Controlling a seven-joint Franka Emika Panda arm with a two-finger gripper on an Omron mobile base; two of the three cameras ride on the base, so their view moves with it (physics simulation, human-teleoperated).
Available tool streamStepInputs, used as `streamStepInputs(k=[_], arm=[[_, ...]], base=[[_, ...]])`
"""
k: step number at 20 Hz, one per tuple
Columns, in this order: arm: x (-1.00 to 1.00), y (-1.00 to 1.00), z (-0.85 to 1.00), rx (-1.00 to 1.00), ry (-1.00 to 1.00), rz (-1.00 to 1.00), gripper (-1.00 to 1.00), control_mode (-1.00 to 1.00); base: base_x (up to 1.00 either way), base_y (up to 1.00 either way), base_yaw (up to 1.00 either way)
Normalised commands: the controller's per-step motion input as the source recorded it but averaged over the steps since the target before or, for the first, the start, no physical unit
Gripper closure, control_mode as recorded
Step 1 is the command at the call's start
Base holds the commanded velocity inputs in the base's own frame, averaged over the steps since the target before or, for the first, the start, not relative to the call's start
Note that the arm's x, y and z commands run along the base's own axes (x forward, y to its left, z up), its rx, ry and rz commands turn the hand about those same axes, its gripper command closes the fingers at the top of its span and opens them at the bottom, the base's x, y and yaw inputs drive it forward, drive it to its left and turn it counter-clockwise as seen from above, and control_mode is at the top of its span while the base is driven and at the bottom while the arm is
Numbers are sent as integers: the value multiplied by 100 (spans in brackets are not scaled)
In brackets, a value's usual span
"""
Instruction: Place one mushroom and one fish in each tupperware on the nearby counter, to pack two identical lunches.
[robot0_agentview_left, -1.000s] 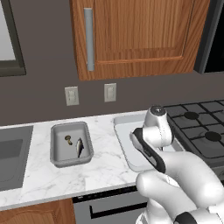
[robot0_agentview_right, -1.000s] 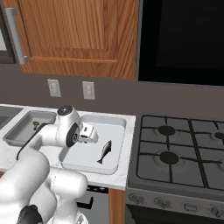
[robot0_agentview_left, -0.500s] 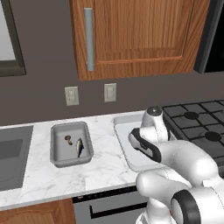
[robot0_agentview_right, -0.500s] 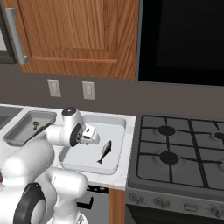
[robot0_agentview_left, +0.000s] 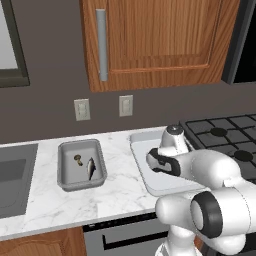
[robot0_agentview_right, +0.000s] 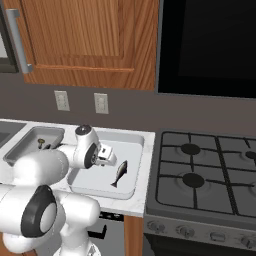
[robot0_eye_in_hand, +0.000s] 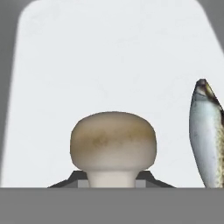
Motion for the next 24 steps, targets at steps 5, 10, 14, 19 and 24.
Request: streamStepInputs(k=[5,10,14,19,24], arm=[[0,0,-48,0,-6,0,100,-100],[-3,0,-7,0,-5,-1,-100,-100],[-29,0,16,0,-1,-2,-100,-100],[-40,0,41,0,0,-2,-100,-100],[-79,0,61,0,0,-1,-100,-100]], base=[[0,0,0],[0,0,0],[0,0,0],[0,0,0],[0,0,0]])
